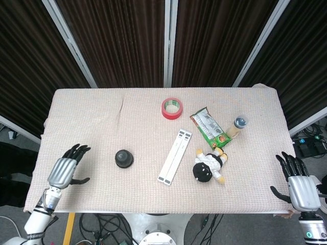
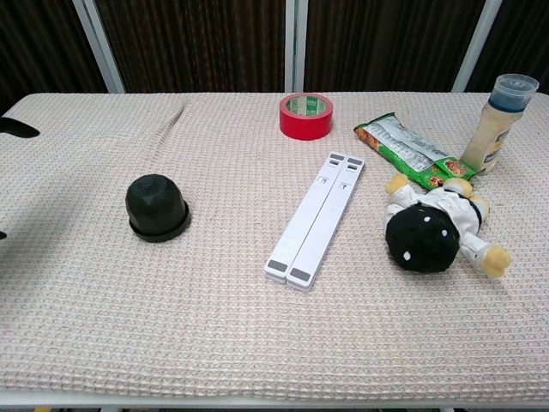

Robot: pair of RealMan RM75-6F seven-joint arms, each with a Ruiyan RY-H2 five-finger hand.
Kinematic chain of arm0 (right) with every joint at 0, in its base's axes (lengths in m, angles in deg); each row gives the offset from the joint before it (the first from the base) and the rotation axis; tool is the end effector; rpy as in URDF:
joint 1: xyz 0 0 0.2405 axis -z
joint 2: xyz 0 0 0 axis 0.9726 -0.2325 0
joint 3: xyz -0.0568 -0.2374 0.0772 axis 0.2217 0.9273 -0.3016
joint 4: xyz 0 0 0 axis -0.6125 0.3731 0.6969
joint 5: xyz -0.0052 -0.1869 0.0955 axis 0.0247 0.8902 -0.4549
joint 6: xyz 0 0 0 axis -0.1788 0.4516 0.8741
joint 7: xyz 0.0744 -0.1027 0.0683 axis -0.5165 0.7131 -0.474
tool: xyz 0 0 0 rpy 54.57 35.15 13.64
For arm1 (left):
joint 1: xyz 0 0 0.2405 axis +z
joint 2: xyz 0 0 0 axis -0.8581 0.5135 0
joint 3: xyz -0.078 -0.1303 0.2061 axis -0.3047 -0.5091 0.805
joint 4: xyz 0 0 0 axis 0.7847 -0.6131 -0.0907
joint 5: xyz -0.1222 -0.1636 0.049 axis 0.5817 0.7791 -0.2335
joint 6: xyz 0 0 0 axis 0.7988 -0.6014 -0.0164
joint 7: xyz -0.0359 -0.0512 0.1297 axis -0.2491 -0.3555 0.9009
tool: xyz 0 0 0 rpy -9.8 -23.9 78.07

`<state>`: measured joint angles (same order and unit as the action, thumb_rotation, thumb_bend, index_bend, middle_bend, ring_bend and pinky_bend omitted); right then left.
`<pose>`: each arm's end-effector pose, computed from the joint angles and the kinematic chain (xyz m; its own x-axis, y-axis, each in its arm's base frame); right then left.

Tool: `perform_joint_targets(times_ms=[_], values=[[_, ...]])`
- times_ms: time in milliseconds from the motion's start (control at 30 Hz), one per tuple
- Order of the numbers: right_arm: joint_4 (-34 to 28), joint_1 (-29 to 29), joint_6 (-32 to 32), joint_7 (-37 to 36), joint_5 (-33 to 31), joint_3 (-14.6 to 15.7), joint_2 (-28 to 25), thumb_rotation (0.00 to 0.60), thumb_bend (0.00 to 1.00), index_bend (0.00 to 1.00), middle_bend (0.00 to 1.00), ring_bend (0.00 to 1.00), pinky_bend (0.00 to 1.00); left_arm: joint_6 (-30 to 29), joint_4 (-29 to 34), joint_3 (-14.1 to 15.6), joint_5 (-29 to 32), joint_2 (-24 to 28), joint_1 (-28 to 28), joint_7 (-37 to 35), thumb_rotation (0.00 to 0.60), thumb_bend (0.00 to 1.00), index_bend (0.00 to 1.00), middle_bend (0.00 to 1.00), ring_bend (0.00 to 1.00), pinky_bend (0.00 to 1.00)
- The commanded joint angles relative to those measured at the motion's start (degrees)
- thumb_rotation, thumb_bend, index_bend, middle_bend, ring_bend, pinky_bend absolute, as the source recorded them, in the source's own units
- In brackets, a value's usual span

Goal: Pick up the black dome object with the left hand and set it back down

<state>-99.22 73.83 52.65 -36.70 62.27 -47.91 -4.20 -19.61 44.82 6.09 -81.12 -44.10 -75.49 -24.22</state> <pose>-0.3303 -0.1631 0.1414 0.4121 -0.0378 0.9104 -0.9110 -0.0348 0.4109 -0.2707 0.2331 0.0417 0.2658 0.2221 0.9381 0.9555 -0.1898 -0.2258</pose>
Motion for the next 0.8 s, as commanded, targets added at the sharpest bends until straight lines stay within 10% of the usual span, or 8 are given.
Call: perform_joint_targets(times_ms=[33,800], values=[[0.1,-0.1,0.0,0.0,0.1,0.1,0.0,0.600,0.10,0.00,0.00,0.00,0.00,2.9,-0.5,-1.0,1.7,-1.9,-1.9,-0.5,0.600,0.00,0.13,0.10,0.03,0.17],[-1.0,-0.5,0.4,0.4,1.0,0.0,-0.3,0.600,0.10,0.00,0.00,0.00,0.00,12.5,-6.8,-4.1,8.5,-13.1,-10.5,1.1,0.600,0.00,0.13,0.12,0.03,0.17]])
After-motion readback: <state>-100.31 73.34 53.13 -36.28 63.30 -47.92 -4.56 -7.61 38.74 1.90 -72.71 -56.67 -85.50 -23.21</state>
